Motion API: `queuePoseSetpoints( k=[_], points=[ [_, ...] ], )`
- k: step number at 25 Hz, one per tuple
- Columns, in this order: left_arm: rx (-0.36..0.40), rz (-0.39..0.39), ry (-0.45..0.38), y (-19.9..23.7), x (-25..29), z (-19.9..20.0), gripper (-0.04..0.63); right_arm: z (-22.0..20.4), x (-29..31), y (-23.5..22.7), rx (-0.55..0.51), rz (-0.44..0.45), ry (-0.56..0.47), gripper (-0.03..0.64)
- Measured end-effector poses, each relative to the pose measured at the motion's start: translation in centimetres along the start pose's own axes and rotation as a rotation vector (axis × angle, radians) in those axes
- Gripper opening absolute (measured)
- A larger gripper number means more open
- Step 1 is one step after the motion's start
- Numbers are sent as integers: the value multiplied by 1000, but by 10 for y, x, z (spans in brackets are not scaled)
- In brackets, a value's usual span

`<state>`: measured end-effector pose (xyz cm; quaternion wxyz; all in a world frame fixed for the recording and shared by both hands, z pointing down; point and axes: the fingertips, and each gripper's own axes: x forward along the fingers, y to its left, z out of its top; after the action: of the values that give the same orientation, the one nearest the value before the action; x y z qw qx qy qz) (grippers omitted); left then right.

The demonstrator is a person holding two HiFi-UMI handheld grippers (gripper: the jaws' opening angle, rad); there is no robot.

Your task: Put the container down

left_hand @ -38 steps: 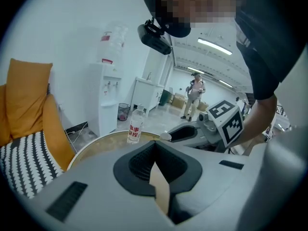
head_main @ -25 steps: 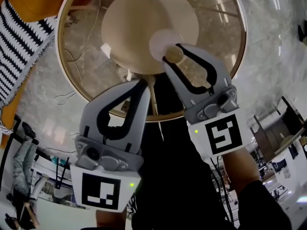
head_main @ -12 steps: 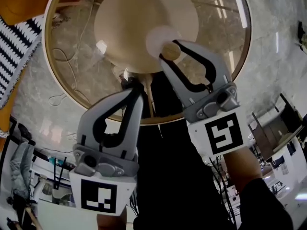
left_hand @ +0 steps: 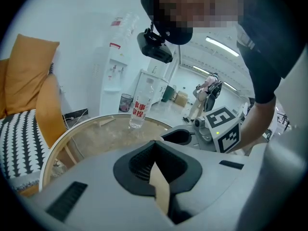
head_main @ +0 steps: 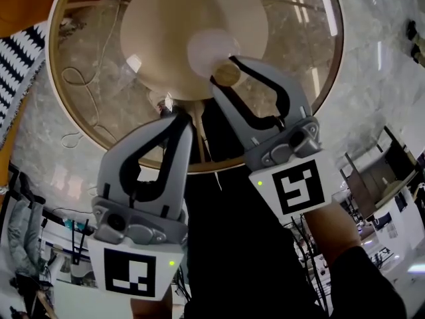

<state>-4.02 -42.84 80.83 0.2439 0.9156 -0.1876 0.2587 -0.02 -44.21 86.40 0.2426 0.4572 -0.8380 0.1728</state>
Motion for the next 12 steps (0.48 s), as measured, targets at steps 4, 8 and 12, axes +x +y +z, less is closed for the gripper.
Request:
queuePoseSetpoints(
  k=[4,8,12],
  points=[
    [14,-1,2,-6,-5,7,3,2,-1,-1,-17,-8,-12,125],
    [41,1,-15,-13,-19,24,3,18,-2,-4,-29,-7,-23,224],
    [74,14,-40,-20,-43,52,3,54,-14,-2,-49,-10,-36,228]
  ],
)
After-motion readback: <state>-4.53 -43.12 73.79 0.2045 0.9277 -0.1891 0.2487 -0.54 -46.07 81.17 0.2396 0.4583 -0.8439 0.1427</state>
